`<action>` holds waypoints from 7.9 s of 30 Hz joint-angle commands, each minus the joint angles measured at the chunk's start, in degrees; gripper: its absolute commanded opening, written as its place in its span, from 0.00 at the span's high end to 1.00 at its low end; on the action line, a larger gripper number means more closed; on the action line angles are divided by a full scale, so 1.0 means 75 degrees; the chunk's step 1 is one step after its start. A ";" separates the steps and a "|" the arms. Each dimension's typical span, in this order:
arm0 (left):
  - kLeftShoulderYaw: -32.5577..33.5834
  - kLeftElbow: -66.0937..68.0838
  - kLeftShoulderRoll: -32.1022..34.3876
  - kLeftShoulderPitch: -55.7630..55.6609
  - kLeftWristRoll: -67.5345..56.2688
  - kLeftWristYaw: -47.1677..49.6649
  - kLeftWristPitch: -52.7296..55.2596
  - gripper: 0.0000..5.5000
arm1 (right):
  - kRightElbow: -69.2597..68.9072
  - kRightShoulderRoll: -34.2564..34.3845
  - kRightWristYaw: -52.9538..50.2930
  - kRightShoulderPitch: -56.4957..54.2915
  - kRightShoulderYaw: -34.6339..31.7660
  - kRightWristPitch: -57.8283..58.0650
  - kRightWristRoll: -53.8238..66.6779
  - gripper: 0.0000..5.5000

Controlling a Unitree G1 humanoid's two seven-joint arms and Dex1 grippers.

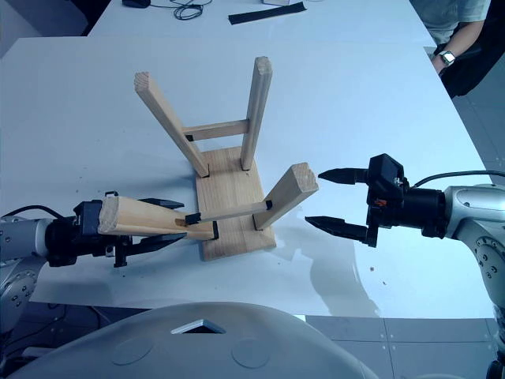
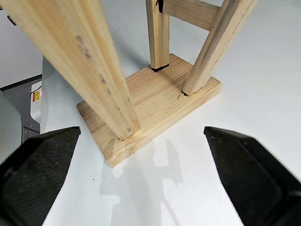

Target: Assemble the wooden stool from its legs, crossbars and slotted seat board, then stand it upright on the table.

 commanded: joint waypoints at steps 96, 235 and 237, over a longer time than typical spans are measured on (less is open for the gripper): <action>-0.3041 0.3286 0.0192 -0.3268 0.2102 0.1184 0.1429 0.12 | -0.0240 0.0524 -0.0580 -0.1442 0.2475 -0.0629 -0.1198 0.11; -0.1780 0.9591 -0.1918 -0.5691 0.6040 0.4827 -0.4183 0.33 | -0.1231 0.1336 -0.3739 0.0701 0.2920 0.0766 -0.4976 0.24; -0.2144 1.0807 -0.1955 -0.6063 0.6493 0.5023 -0.4977 0.33 | -0.0968 0.1587 -0.3882 0.0330 0.3447 0.0688 -0.5084 0.24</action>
